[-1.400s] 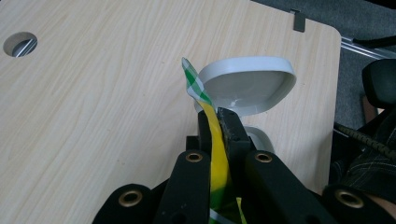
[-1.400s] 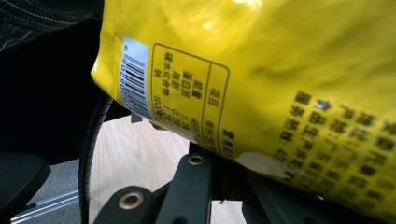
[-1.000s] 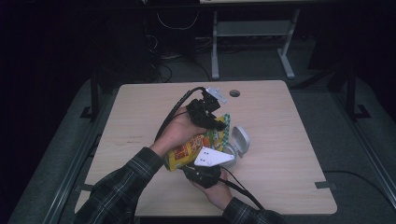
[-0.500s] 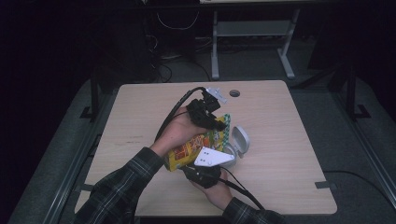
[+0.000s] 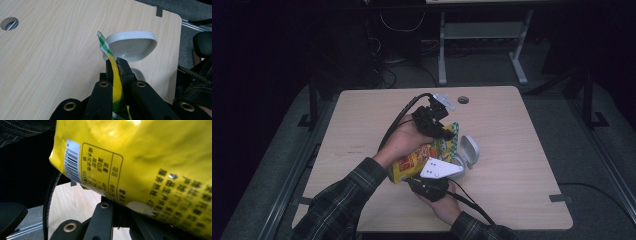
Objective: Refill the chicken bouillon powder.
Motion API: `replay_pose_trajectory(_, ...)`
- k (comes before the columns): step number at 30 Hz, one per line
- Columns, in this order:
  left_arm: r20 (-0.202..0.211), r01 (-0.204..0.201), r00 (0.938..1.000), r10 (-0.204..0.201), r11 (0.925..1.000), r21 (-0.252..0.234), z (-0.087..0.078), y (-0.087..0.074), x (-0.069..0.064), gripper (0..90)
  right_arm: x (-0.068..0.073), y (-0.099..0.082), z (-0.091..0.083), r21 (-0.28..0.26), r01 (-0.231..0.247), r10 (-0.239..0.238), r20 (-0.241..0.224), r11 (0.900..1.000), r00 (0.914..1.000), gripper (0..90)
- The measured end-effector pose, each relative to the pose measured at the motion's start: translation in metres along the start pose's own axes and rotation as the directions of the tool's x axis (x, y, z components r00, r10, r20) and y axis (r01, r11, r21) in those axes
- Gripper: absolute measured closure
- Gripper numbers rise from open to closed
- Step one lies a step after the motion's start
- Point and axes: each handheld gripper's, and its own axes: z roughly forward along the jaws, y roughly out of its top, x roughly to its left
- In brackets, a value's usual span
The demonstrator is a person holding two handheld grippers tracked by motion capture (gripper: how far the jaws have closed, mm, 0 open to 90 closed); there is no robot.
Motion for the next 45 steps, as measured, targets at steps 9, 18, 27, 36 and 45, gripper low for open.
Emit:
replay_pose_trajectory(9, -0.002, -0.01, 1.0, 0.01, 0.9999, 0.005, 0.0003, 0.0024, -0.0007, 89.8, -0.0002, 0.0011, -0.0012, -0.008, -0.009, 0.009, 0.001, 0.9999, 1.0, 90.0)
replay_pose_trajectory(18, -0.002, -0.008, 1.0, 0.008, 1.0, 0.006, 0.0013, 0.0028, -0.0016, 89.8, 0.0001, 0.0013, -0.0015, -0.013, -0.017, 0.017, 0.0, 0.9998, 0.9999, 90.0)
replay_pose_trajectory(27, 0.0, -0.009, 1.0, 0.009, 1.0, 0.004, 0.0022, 0.0033, -0.0018, 89.8, 0.0003, 0.0014, -0.002, -0.015, -0.026, 0.026, 0.001, 0.9995, 0.9997, 90.0)
replay_pose_trajectory(36, 0.0, -0.006, 1.0, 0.006, 0.9999, 0.01, 0.0035, 0.0033, -0.0019, 89.8, 0.0002, 0.0008, -0.0018, -0.017, -0.039, 0.039, 0.0, 0.9991, 0.9993, 90.0)
replay_pose_trajectory(45, -0.001, -0.006, 1.0, 0.006, 0.9999, 0.01, 0.0036, 0.0034, -0.0021, 89.8, 0.0001, 0.0007, -0.0019, -0.018, -0.038, 0.038, -0.001, 0.9991, 0.9993, 90.0)
